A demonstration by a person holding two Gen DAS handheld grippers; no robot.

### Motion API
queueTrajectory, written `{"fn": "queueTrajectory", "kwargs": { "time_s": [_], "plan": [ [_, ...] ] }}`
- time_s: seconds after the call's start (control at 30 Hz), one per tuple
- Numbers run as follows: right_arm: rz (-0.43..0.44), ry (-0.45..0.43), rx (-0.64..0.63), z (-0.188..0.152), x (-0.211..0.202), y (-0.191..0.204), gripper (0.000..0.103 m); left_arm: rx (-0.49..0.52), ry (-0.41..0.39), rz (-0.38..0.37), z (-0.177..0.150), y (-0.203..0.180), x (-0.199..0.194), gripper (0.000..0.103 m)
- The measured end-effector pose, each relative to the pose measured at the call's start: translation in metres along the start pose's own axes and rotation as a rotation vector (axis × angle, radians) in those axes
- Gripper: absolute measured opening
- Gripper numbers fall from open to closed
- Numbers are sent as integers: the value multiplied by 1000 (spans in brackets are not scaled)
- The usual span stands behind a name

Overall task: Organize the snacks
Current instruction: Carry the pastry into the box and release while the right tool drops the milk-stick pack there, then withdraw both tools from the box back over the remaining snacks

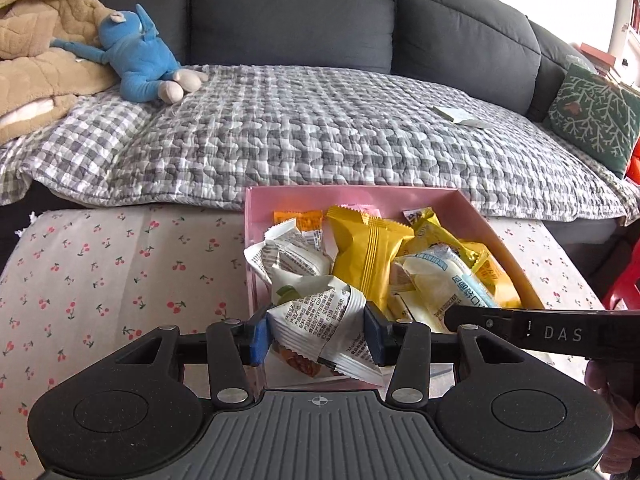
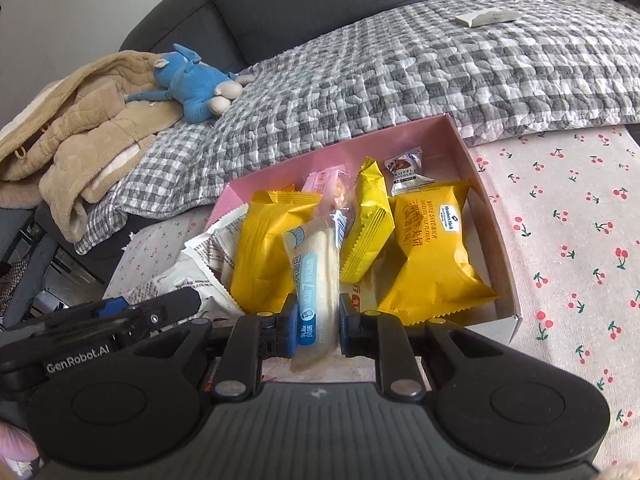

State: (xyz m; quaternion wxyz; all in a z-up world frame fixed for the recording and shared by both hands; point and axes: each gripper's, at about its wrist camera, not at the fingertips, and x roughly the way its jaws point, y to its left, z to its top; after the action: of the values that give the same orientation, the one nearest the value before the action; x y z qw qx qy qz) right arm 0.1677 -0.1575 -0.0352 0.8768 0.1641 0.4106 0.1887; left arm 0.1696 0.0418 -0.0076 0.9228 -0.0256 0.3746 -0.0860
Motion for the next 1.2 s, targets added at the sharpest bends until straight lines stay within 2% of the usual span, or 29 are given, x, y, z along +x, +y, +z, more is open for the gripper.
{"fn": "queueTrajectory", "kwargs": {
  "time_s": [0.2,0.47,0.5,0.67,0.73,0.9,1.07,1.2],
  "plan": [
    [-5,-10,-15,8,9,-4,17,8,-14,-3,4,-3,15,42],
    [18,2,-1,9,24,-11,17,128,-17,40,4,-18,30,42],
    [19,6,-2,8,26,-11,17,121,4,41,3,-17,33,42],
    [23,13,-7,10,26,-8,23,84,-18,24,0,-10,30,46],
    [27,4,-4,11,23,-7,25,83,-18,11,-1,-9,27,50],
    [42,-16,9,16,6,-5,37,73,-49,-19,-1,-11,11,74],
    [36,-40,10,14,-20,-3,49,43,-73,-40,-2,-11,-7,83],
    [5,-53,-4,8,-38,-2,64,41,-82,-50,-8,-15,-24,88]
  ]
}}
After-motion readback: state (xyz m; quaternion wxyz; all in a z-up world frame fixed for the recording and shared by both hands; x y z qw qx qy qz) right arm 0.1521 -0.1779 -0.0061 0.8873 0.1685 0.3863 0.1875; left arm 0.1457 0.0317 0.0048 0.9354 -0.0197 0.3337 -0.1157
